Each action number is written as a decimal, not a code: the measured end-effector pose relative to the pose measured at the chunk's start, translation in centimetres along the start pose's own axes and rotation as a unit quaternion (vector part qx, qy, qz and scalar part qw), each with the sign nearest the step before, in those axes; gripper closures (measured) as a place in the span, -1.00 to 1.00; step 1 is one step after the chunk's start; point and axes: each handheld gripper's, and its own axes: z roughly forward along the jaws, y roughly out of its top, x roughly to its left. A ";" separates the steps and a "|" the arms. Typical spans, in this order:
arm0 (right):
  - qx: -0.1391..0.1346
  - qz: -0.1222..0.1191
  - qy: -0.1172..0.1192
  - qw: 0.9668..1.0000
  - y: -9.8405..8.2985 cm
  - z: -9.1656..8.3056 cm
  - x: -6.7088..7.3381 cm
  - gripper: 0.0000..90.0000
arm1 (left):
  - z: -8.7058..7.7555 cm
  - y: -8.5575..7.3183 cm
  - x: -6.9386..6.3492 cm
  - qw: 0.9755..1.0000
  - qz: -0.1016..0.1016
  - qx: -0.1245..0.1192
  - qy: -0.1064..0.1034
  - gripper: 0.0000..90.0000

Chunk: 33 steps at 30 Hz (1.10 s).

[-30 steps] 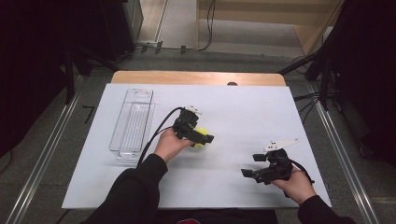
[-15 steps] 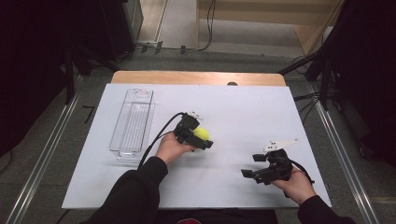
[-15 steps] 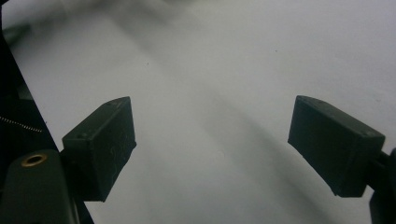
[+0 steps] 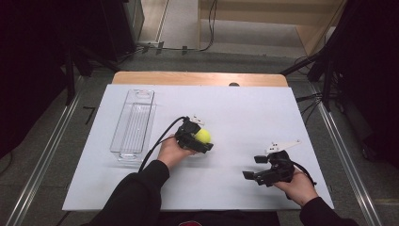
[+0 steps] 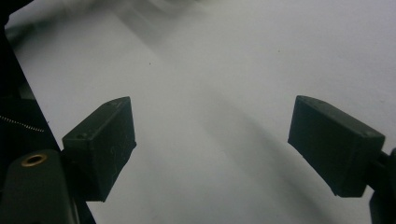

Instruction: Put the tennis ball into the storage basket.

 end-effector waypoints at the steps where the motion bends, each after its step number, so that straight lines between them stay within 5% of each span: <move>1: 0.001 0.000 0.000 1.000 0.0 0.0 0.0 -0.72 | 0.0 -0.1 0.0 1.000 0.001 0.000 0.001 -0.66; 7: 0.001 -0.001 0.002 1.000 -0.1 0.0 0.0 -0.72 | -0.1 -0.2 0.0 1.000 0.001 -0.010 0.011 -0.44; 33: 0.001 -0.002 0.003 1.000 -0.1 0.0 0.0 -0.71 | -0.7 0.1 0.1 1.000 -0.010 -0.021 0.006 -0.40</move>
